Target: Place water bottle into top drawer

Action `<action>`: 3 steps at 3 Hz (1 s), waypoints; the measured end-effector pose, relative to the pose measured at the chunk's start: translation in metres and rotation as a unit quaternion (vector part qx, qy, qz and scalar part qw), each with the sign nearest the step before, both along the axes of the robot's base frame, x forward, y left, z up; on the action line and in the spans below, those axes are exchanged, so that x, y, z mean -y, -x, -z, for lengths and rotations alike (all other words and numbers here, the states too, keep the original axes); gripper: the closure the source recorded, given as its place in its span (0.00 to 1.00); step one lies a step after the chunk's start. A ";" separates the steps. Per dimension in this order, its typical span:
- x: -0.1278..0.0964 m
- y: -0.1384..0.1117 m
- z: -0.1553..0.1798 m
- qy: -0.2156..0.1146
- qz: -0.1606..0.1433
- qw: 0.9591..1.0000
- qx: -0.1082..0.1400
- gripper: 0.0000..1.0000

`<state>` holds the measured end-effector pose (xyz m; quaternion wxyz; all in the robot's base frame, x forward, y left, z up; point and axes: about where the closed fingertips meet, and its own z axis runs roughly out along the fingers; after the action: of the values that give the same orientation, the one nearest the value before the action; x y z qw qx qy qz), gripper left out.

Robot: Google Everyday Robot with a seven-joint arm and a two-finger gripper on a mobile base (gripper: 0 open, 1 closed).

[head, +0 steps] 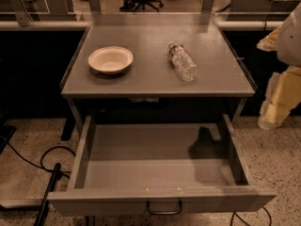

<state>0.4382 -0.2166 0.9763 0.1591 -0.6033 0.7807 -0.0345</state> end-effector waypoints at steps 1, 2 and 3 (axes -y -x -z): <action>0.000 -0.001 -0.001 -0.002 0.004 1.000 0.001 0.00; 0.000 -0.023 0.000 -0.025 0.045 0.999 -0.002 0.00; -0.003 -0.070 0.001 -0.043 0.120 0.992 -0.004 0.00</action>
Offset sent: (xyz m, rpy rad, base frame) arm 0.0896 -0.0038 -0.0047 0.1860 0.0465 -0.3480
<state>0.5083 -0.2131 0.9753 0.1763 -0.4975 0.8491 -0.0171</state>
